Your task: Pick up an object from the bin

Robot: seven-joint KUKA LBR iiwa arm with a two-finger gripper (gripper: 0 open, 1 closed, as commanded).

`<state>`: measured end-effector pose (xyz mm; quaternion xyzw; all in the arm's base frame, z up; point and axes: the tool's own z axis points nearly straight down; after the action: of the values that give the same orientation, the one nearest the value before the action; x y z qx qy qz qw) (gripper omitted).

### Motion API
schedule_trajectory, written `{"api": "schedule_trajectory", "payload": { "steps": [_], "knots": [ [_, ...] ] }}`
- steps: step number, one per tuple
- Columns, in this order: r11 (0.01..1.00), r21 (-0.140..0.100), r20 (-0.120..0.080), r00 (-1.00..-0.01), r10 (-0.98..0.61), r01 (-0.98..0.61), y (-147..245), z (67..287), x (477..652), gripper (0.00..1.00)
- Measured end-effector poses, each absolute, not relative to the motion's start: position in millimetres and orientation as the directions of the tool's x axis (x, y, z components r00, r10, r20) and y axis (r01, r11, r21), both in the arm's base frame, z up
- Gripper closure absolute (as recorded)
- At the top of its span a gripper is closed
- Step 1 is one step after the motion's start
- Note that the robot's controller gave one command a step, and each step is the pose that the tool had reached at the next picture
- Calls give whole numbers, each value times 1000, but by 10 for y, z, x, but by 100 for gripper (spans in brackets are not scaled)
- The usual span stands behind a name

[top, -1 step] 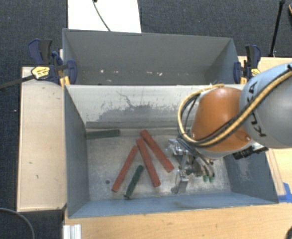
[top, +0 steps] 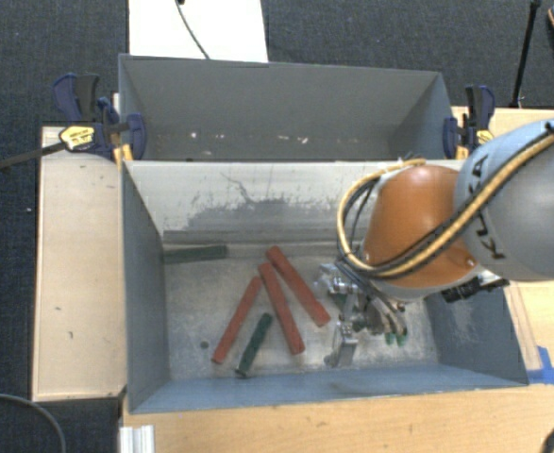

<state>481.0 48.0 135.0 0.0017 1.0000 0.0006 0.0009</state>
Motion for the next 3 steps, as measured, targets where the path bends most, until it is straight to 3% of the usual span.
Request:
{"api": "schedule_trajectory", "payload": {
  "steps": [1,2,3],
  "knots": [
    [991,0,-2,-991,-133,-133,910,1355,5313,0],
    [982,1,-7,-982,-187,-187,1228,1320,5705,0],
    [943,-2,-5,-943,-334,-334,1361,1187,5443,0]
  ]
}}
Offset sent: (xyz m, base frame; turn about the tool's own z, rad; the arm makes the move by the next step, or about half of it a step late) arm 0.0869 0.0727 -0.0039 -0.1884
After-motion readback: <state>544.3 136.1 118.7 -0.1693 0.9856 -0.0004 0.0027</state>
